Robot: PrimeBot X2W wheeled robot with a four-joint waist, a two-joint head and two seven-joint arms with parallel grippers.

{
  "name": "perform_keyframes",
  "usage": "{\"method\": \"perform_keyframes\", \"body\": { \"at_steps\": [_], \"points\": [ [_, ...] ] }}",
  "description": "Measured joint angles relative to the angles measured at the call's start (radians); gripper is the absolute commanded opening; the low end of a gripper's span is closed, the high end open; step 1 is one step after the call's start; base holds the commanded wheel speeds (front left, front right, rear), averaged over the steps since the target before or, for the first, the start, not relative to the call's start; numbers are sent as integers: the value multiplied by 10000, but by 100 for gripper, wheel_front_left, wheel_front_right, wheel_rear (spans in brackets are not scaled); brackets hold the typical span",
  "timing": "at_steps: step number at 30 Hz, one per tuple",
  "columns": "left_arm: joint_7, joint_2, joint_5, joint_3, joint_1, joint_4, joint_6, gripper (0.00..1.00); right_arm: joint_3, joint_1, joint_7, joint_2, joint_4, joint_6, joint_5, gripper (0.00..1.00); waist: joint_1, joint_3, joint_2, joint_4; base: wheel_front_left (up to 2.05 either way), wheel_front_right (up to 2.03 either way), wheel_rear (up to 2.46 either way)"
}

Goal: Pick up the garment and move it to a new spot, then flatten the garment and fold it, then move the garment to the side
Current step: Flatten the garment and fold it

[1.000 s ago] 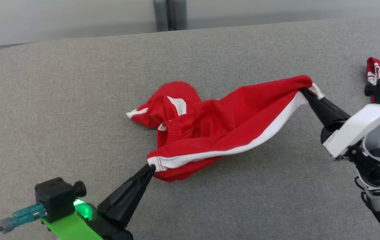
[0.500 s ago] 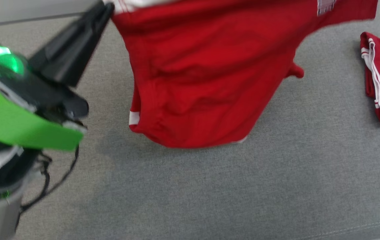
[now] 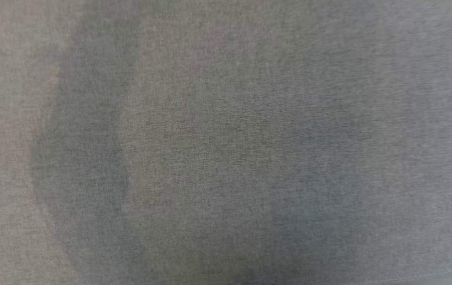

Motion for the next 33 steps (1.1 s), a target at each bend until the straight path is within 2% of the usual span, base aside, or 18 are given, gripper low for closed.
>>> {"method": "perform_keyframes", "body": {
  "at_steps": [3,7,10,13,17,20,23,30,33],
  "points": [
    [-1026,-136,435,-464,-519,1348,-12,0,-378,-434,-1287,25,1764,4,201,0,1,615,0,161,0,0,0],
    [-1944,-270,96,-1350,-462,1942,-2,0,-150,-86,-2266,-12,3131,-10,447,0,-1,1221,0,322,0,0,0],
    [-2516,-184,-581,-2445,589,1977,2,0,23,1138,-2646,-42,3691,-13,1129,0,0,1578,0,484,0,0,0],
    [-2911,230,-1244,-3547,2241,1762,2,0,148,2919,-2694,-21,3806,-19,2205,0,0,1630,0,640,0,0,0],
    [-3331,1034,-2121,-4345,4056,792,0,0,380,4825,-2458,-111,2637,65,4090,0,-4,1330,0,744,0,0,0],
    [-3467,1624,-2520,-4552,5541,-10,0,0,500,6452,-1914,-192,1365,98,5578,0,-4,956,0,800,0,0,0],
    [-3522,2247,-2393,-4389,6981,-694,46,0,606,8204,-1528,-244,155,123,6769,0,-4,489,0,802,0,0,0],
    [-3561,2546,-2144,-3839,11491,-3074,959,0,957,12636,-1258,-161,-1806,113,7720,0,-4,-1102,0,695,0,0,0],
    [-3561,2579,-2274,-3858,12581,-3762,1262,0,938,13929,-1189,-125,-2163,59,7689,0,-4,-1847,0,627,0,0,0]
  ]
}}
